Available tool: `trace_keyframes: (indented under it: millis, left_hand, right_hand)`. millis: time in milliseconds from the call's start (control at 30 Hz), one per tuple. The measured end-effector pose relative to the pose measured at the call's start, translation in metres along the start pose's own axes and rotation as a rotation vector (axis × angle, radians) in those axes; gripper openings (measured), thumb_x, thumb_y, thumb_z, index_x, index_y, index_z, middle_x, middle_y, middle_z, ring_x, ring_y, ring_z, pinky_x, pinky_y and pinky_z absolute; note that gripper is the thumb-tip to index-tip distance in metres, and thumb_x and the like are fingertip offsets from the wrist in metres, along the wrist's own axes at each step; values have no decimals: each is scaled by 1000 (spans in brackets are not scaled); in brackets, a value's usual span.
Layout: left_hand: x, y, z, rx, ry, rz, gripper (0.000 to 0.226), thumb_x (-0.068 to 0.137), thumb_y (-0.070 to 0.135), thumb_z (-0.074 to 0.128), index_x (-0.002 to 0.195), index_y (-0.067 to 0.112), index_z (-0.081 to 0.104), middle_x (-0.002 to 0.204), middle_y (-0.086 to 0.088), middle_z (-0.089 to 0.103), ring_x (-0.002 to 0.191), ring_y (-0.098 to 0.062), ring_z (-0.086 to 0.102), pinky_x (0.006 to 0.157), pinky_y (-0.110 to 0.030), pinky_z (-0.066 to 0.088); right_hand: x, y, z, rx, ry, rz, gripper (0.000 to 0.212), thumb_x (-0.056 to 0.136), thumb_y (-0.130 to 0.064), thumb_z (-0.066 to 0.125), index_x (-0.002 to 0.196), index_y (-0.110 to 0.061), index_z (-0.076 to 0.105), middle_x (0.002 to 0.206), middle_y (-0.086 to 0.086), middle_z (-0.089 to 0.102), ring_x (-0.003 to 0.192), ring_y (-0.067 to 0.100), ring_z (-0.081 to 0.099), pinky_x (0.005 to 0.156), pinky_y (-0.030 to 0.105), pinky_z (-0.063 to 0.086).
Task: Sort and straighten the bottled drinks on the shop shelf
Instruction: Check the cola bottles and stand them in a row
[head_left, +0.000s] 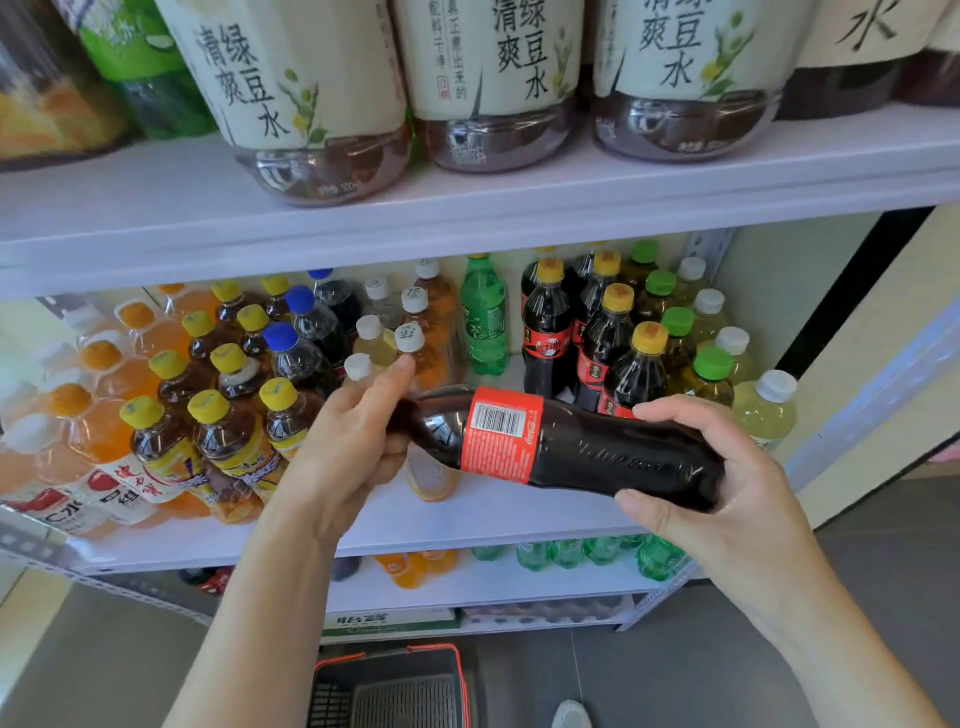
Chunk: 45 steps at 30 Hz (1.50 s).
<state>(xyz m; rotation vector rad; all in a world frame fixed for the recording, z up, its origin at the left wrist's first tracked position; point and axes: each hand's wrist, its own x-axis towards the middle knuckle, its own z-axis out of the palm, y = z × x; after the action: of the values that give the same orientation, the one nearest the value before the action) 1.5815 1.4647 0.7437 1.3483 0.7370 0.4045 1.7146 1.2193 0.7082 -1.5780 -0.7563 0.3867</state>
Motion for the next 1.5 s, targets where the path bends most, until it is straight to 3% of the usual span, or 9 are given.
trace_keyframes:
  millis: [167,500,667,900,1000,1067,1267,1400,1500]
  left_hand:
    - [0,-2,1,-123,-47,155,27,98,23,54,72,18,47,54,4,31,42,-7,21,36,-17,19]
    - [3,1,-2,-108,-153,312,14,80,17,56,70,26,55,67,8,39,55,-7,35,45,-18,27]
    - [8,1,-2,-127,-199,303,6,70,23,63,72,23,58,71,4,44,58,-9,40,53,-29,24]
    - [15,6,12,44,30,209,13,86,26,68,81,15,62,75,-7,52,71,-24,49,60,-32,42]
    - [17,3,12,157,81,162,41,93,35,63,98,-6,60,62,-7,46,51,-13,41,43,-19,31]
    - [17,1,11,156,83,153,39,95,32,60,93,-6,57,66,-9,41,48,-13,32,39,-19,26]
    - [12,-1,13,18,130,255,26,97,16,53,72,13,49,54,3,45,42,-6,42,34,-15,32]
    - [12,1,12,38,128,356,20,93,16,54,74,13,52,55,0,44,42,-8,38,34,-17,28]
    - [14,-1,13,15,132,354,22,95,11,52,74,14,54,54,5,46,42,-6,40,34,-17,30]
  right_hand:
    - [4,1,-3,-24,-46,54,80,61,-21,82,131,-42,51,119,-13,58,111,10,60,83,27,56]
    - [14,3,-11,5,-294,189,52,75,-38,76,123,-45,58,114,-12,67,95,17,69,82,37,60]
    - [17,-4,-12,-139,-429,148,61,67,-37,83,117,-58,54,113,-23,66,100,0,65,79,9,49]
    - [5,2,13,-644,-118,-171,74,63,-29,87,123,-46,47,109,-19,48,94,4,53,74,21,49]
    - [5,2,17,-793,-14,-265,76,61,-24,88,125,-37,49,108,-10,48,87,12,54,66,20,48]
    - [5,3,16,-811,4,-280,77,60,-23,89,125,-34,50,108,-8,49,86,14,55,65,20,47]
    - [8,10,12,-576,-83,-123,72,63,-42,86,127,-39,54,117,-17,47,105,-2,51,81,2,40]
    - [16,11,2,-98,-281,151,51,71,-45,78,118,-42,61,112,-13,67,102,3,63,80,15,49]
    - [16,15,2,59,-263,192,36,78,-40,72,113,-38,65,106,-8,71,98,9,67,78,23,55]
